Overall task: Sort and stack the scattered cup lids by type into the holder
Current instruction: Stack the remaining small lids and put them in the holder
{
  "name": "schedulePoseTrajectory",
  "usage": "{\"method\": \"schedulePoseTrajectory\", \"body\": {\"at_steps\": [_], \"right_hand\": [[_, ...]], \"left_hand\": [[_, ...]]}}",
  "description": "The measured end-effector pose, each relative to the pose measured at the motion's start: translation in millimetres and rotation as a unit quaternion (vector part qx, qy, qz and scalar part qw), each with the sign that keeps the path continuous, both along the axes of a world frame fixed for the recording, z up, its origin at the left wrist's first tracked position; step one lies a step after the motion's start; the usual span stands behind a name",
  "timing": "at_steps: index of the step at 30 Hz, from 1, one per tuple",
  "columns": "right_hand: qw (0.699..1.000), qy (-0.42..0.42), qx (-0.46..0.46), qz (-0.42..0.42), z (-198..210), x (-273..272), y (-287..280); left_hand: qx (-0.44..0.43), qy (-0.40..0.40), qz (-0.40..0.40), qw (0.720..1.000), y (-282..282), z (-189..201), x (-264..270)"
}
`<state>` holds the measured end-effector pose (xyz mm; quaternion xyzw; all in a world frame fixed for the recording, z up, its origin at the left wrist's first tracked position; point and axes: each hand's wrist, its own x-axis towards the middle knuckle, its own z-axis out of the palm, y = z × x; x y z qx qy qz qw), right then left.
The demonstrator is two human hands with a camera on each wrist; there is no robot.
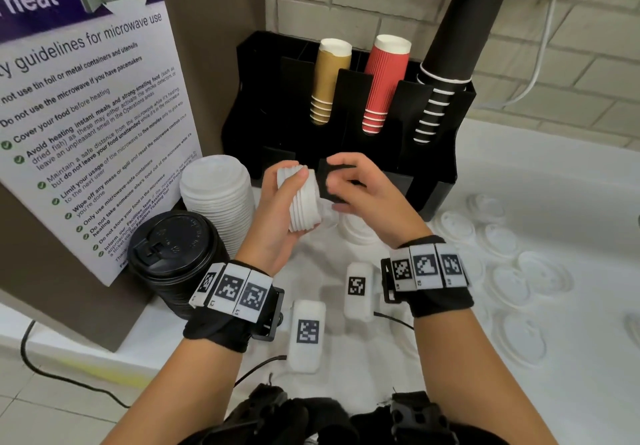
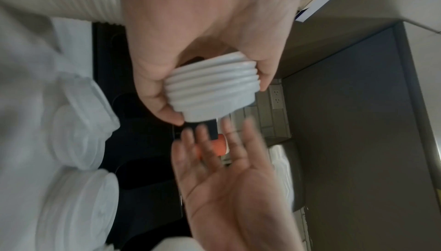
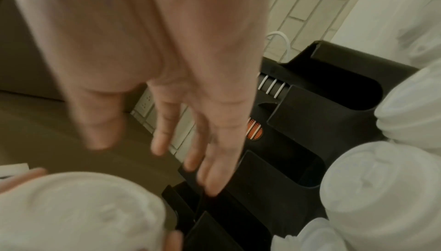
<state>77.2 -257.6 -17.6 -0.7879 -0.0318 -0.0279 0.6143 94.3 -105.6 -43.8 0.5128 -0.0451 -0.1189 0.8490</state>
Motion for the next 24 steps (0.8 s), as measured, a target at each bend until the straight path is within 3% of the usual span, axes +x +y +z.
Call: {"method": "schedulePoseTrajectory", "body": {"at_steps": [3,6,8,13,17,21,24], "right_hand": [[0.988,0.051,-0.128,-0.072,-6.8,26.3,-3.6],[0.936,0.157,-0.313,0.038,-16.8,46.9,0.8],[0.911,0.192,-0.355,0.081,-21.5,53.3,10.2],[0.838,0.223,-0.492,0.079,-33.4,65.4,31.8],[0.797,0.168,-0.578,0.046,-36.8,67.1,45.8],[0.781,0.14,-0.606,0.051,-38.6,72.2,50.7],[0.804,0.127,-0.58,0.044,-35.6,69.5,47.6]], "left_hand": [[0.0,-0.004,0.062,0.998,4.6,3.3,6.0],[-0.002,-0.004,0.084,0.996,8.6,5.4,8.0],[0.0,-0.006,0.085,0.996,9.6,5.7,7.1],[0.006,0.002,0.084,0.996,9.9,5.2,4.6],[-0.004,0.002,0.081,0.997,9.5,7.2,4.4],[0.001,0.0,0.083,0.997,8.8,8.4,4.5],[0.007,-0.004,0.081,0.997,9.3,6.9,4.5]]}}
